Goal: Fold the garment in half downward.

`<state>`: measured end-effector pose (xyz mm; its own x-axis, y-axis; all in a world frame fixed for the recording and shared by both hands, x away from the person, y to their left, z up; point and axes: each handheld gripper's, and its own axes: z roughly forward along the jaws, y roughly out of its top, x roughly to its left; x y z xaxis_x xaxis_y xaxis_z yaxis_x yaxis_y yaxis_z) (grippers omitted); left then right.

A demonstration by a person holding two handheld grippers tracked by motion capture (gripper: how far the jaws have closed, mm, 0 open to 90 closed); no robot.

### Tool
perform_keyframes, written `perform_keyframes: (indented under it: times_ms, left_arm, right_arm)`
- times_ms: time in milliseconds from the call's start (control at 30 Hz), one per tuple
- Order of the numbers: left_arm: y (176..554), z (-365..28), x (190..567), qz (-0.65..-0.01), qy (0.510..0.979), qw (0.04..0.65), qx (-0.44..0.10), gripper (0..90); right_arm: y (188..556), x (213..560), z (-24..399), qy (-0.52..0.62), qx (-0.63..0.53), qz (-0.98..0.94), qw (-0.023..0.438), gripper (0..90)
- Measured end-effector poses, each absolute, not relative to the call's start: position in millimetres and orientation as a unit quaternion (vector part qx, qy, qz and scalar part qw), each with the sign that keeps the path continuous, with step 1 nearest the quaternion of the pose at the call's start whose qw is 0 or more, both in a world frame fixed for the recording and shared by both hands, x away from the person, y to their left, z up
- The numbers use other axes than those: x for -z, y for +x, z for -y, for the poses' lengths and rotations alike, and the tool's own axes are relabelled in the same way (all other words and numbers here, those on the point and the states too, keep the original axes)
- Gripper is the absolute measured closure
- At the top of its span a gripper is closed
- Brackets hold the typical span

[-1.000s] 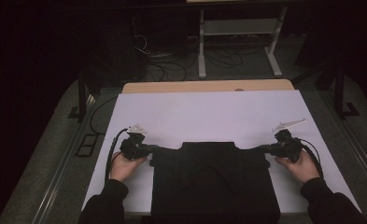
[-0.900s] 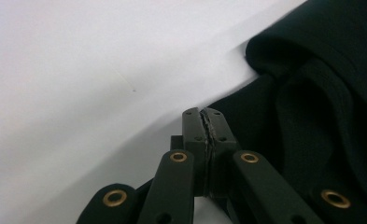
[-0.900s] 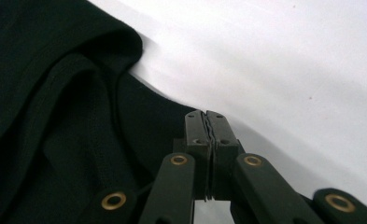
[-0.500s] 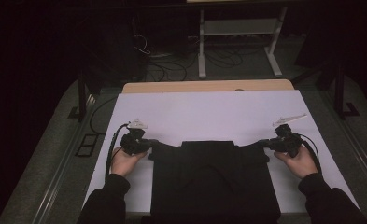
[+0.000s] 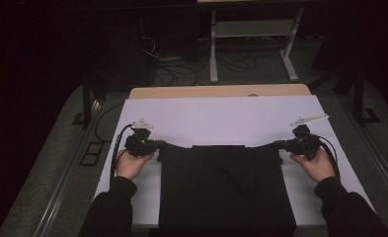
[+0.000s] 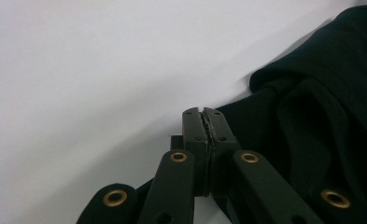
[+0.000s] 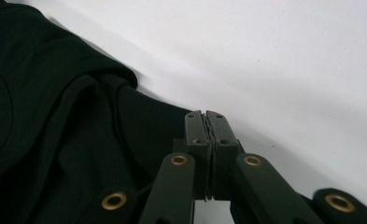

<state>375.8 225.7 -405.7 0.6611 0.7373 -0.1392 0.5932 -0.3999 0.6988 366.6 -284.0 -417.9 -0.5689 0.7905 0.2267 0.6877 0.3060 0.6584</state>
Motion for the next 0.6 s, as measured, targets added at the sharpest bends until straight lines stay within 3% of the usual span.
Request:
perform_keyframes:
  times_ms: [600]
  left_arm:
    - [396, -216, 375, -0.377, 0.849, 0.349, -0.119, 87.9]
  right_arm:
    - [382, 400, 287, 0.463, -0.384, -0.795, 0.084, 87.5]
